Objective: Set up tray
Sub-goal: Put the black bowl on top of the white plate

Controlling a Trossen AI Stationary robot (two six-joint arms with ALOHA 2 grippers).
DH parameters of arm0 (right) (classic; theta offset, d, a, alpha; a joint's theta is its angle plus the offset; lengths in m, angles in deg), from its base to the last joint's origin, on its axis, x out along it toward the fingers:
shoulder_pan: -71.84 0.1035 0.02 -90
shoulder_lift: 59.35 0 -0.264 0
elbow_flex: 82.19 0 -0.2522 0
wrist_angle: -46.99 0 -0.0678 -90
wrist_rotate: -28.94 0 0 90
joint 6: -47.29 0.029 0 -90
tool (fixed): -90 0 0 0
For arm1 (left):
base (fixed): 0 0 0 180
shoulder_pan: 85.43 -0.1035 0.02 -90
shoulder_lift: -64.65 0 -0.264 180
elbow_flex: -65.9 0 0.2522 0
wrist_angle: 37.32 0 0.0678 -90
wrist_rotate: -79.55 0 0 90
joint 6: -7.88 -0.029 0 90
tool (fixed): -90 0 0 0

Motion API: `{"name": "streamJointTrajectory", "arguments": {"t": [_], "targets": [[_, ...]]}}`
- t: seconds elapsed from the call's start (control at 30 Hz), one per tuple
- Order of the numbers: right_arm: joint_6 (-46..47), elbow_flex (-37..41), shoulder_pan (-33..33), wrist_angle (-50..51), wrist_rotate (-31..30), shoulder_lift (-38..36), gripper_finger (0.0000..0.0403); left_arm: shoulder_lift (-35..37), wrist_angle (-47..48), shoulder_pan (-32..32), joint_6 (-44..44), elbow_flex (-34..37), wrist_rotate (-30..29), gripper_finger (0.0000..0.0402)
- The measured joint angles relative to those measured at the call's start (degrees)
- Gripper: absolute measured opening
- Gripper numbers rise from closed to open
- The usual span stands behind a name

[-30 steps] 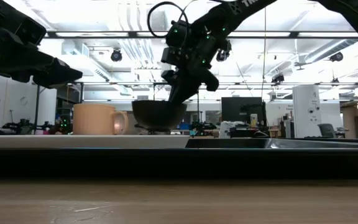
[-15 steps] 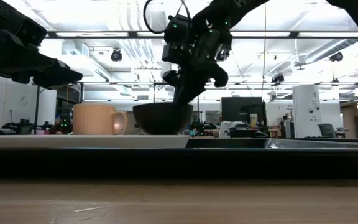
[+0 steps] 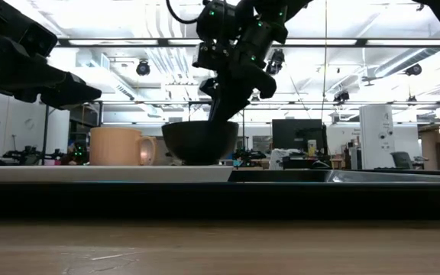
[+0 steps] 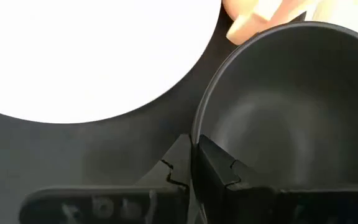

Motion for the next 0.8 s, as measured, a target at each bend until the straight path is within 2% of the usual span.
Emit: {"name": "streamJointTrajectory", "arguments": {"t": [0.13,0.27,0.5,0.8], "targets": [[2.27,1.1,1.77,-0.37,-4.2,-1.69,0.0009,0.0,-0.02,0.01,0.0,0.0,0.0,0.0315],[4.25,4.5,3.19,-2.43,-5.03,-5.12,0.0009,0.0,-0.02,0.0,0.0,0.02,0.02,0.0315],[5.28,11.93,5.77,-8.72,-0.23,-10.38,0.0009,-0.09,0.0,0.01,0.0,0.0,0.01,0.0315],[3.62,12.45,10.71,-9.52,0.53,-10.22,0.0009,-0.35,0.0,0.02,0.0,0.02,0.02,0.0315]]}}
